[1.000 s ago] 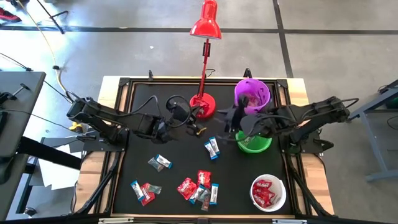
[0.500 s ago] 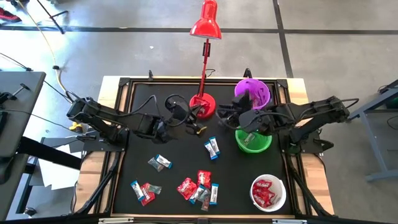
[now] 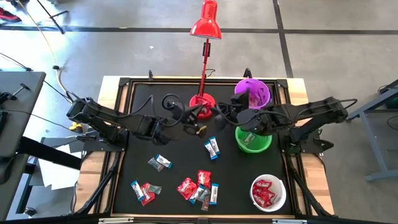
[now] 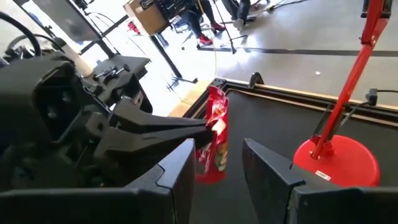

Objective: Organize candy in baskets
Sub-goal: Put the red candy into the white bucket

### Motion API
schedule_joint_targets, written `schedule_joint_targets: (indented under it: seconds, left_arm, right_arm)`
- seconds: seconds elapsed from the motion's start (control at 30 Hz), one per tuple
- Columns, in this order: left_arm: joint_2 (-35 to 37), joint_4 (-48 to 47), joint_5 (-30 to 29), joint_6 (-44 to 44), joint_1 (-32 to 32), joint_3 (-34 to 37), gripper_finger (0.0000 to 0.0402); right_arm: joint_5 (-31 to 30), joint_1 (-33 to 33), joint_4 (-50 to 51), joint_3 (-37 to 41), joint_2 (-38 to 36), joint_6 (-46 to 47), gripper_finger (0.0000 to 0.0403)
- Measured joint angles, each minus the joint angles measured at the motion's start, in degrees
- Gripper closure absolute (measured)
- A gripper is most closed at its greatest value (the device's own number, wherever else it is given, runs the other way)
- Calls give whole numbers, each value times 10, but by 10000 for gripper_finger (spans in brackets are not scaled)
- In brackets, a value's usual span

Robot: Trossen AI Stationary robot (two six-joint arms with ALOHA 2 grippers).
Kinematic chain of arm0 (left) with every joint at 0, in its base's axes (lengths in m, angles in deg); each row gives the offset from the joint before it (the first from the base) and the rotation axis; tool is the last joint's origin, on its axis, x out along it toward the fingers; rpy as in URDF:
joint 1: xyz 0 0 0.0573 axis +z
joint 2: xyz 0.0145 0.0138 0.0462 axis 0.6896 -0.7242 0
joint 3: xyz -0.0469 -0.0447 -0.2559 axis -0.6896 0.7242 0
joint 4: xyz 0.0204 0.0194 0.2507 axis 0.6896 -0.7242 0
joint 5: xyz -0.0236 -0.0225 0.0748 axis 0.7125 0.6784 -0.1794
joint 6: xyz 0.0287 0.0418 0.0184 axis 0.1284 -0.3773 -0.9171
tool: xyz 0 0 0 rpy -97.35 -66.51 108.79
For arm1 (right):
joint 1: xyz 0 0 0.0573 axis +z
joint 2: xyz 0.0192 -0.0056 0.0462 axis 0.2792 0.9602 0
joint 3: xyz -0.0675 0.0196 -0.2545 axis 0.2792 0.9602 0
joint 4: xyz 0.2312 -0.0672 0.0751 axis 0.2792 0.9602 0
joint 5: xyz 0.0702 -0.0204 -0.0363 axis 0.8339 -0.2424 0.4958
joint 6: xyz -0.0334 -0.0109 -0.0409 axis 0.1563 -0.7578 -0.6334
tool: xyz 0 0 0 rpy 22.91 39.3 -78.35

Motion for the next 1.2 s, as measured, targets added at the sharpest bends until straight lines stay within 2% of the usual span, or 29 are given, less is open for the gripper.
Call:
schedule_joint_targets:
  seconds: [0.6, 0.73, 0.9, 1.07, 1.2]
  left_arm:
    - [0, 61, -2, -52, -32, 0, 401]
    - [0, 60, -2, -56, -39, 0, 401]
    - [0, 62, -1, -56, -45, 0, 401]
    - [0, 61, 21, -64, -46, 0, 401]
    - [0, 57, 45, -109, -46, 0, 392]
  right_arm:
    - [40, -14, -58, 0, 25, -6, 280]
    - [34, -14, -64, 0, 25, -32, 312]
    - [20, -15, -76, 0, 26, -72, 389]
    - [16, -15, -76, 0, 26, -80, 387]
    - [17, -15, -74, 0, 26, -104, 398]
